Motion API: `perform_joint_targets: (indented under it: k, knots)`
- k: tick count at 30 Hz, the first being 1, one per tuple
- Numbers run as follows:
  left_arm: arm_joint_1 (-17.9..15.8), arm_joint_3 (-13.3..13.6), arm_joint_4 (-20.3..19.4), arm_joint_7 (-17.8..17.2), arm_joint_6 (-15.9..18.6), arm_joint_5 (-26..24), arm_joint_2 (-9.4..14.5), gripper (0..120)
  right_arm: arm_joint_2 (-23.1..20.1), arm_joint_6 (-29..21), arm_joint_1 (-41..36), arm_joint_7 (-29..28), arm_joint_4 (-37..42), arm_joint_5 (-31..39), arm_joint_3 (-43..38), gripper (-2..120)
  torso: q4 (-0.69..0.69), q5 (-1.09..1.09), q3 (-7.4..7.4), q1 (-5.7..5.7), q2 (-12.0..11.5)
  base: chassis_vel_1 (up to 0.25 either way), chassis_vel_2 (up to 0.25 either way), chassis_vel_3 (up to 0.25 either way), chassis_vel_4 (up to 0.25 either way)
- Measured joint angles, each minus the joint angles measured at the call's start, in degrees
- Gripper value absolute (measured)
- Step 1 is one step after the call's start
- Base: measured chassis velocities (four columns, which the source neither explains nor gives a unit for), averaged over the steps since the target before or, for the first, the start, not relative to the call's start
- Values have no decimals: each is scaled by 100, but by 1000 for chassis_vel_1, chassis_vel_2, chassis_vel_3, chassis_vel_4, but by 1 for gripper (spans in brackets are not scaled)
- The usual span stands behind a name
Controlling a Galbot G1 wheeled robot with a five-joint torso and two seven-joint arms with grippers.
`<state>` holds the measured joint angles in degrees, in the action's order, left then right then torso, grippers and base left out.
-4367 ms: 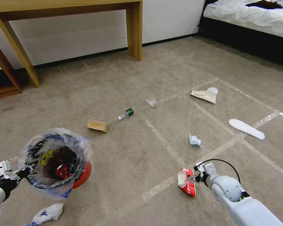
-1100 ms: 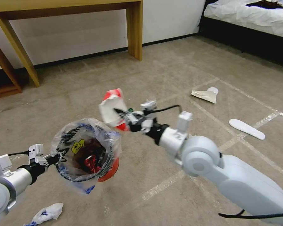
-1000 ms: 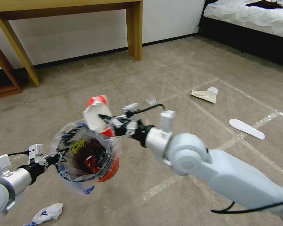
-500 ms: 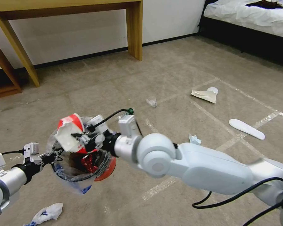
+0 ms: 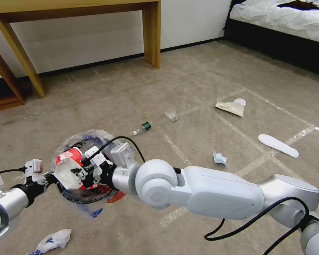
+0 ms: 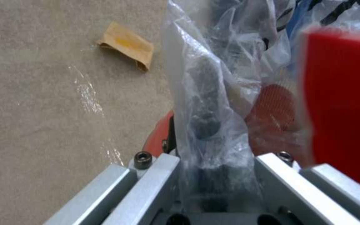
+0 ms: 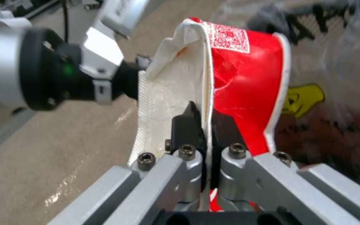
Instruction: Pick up the trash bin and place the garbage on the floor into it.
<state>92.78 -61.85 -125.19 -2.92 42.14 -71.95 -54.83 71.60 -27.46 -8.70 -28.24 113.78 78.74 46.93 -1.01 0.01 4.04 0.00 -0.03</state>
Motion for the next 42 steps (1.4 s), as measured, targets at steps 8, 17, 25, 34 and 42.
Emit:
perform_joint_targets:
  k: [8,17,25,34,42]
  knots:
    - [28,-17,-66,-1,-1,-6,-59,1,-20,-10,-118,5,-162,-186,73,0,0,0,0,0,0,0,0,0,0]
    - [39,-16,-68,14,-1,5,-87,1,-80,6,-195,16,-203,-298,84,0,0,0,0,0,0,0,0,0,0]
    - [38,1,-15,18,-1,27,-108,1,-162,30,-217,31,-191,-375,49,0,0,0,0,0,0,0,0,0,0]
    - [15,9,55,22,-1,38,-80,1,-326,41,-250,19,-94,-419,-30,18,0,1,0,0,0,0,0,0,0]
    - [-8,30,128,15,-1,47,-53,1,-564,-12,-246,-4,101,-418,-97,50,0,1,0,0,0,0,0,0,0]
